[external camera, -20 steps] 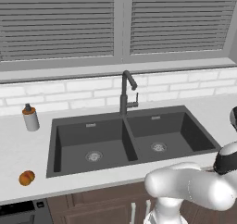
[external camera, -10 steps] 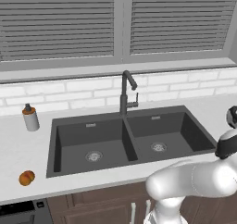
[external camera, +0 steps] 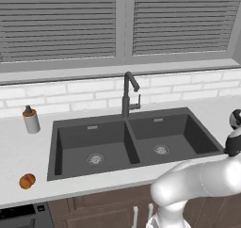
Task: Put the colander in the sink, put the peach in the colander, and turn on the sink faucet and pour water over the colander.
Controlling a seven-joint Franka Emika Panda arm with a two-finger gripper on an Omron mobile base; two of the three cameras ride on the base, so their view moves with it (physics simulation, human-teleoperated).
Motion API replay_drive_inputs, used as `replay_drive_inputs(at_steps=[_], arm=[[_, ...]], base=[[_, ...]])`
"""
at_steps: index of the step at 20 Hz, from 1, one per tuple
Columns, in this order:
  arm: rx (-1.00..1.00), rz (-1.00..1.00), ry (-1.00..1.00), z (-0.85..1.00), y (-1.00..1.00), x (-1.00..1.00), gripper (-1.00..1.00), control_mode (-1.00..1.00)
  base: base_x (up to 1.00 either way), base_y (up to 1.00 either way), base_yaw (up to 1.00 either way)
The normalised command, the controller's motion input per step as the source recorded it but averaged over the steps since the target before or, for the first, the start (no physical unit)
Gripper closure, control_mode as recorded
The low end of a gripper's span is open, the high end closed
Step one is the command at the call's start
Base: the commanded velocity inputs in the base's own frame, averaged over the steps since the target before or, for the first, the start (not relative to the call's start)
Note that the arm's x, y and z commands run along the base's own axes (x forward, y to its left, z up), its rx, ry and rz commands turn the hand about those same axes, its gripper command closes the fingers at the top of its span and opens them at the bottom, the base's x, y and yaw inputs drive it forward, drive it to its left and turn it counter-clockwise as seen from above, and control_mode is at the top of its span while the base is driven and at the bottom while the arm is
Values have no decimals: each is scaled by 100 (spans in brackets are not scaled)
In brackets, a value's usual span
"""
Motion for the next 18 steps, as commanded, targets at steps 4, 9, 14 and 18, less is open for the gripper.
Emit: replay_drive_inputs(at_steps=[4, 9, 14, 18], arm=[[0, 0, 4, -3, -22, 0, -100, -100], [0, 0, 5, -16, -8, 7, -100, -100], [0, 0, 1, -18, -1, 22, -100, -100], [0, 0, 0, -19, -4, 22, -100, -100]], base=[[0, 0, 0], [0, 0, 0], [0, 0, 0], [0, 0, 0]])
